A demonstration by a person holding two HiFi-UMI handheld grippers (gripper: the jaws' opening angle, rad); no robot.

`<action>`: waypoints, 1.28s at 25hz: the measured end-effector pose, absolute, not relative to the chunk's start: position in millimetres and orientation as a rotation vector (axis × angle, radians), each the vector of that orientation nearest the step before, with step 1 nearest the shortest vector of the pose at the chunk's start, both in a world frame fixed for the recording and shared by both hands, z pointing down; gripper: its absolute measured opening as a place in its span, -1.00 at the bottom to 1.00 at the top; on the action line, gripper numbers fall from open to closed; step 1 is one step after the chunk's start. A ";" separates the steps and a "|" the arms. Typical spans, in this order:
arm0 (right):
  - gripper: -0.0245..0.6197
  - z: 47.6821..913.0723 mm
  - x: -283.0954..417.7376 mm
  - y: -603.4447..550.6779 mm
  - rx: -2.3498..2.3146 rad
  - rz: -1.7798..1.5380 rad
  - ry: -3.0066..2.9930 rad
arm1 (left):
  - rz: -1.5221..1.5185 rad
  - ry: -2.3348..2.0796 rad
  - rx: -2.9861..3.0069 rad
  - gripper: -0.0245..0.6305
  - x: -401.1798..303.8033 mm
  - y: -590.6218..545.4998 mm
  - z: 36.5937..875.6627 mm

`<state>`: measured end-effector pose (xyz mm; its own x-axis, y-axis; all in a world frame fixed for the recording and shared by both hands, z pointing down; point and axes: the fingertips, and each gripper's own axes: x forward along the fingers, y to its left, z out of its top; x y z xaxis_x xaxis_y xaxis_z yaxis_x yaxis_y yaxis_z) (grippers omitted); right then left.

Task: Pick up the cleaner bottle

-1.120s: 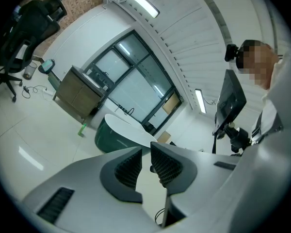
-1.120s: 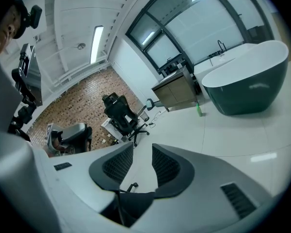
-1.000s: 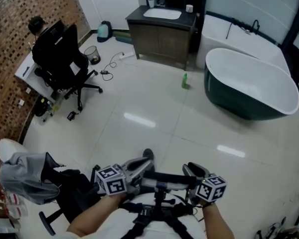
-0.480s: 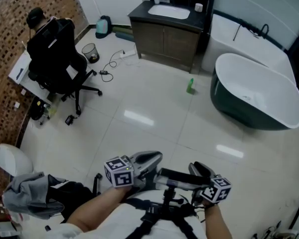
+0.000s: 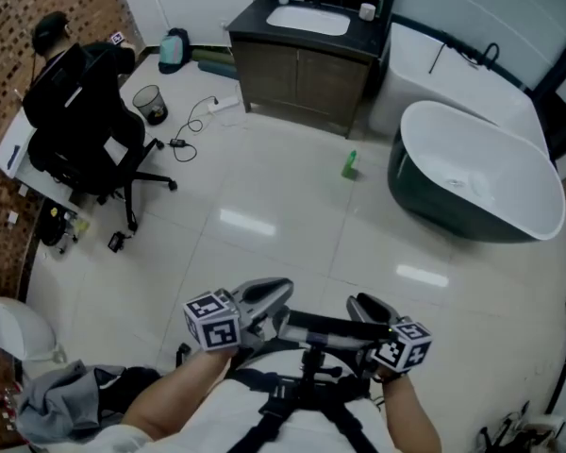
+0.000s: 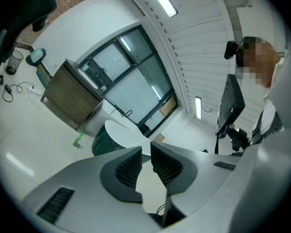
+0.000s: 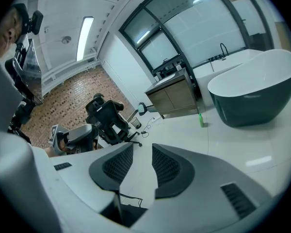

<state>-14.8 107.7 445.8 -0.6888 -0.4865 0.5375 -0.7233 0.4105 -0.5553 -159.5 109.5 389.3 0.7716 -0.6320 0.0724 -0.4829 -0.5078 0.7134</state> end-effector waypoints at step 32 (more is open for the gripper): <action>-0.52 462.3 -8.3 -201.6 0.881 1.218 -2.415 | -0.158 -0.900 2.141 -0.78 -128.3 -178.4 382.4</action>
<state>-8.3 -201.6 462.3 -0.7685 -0.3889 0.5081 -0.6397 0.4539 -0.6203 -128.3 -178.4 382.4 0.7403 -0.6489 0.1757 -0.5501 -0.4344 0.7132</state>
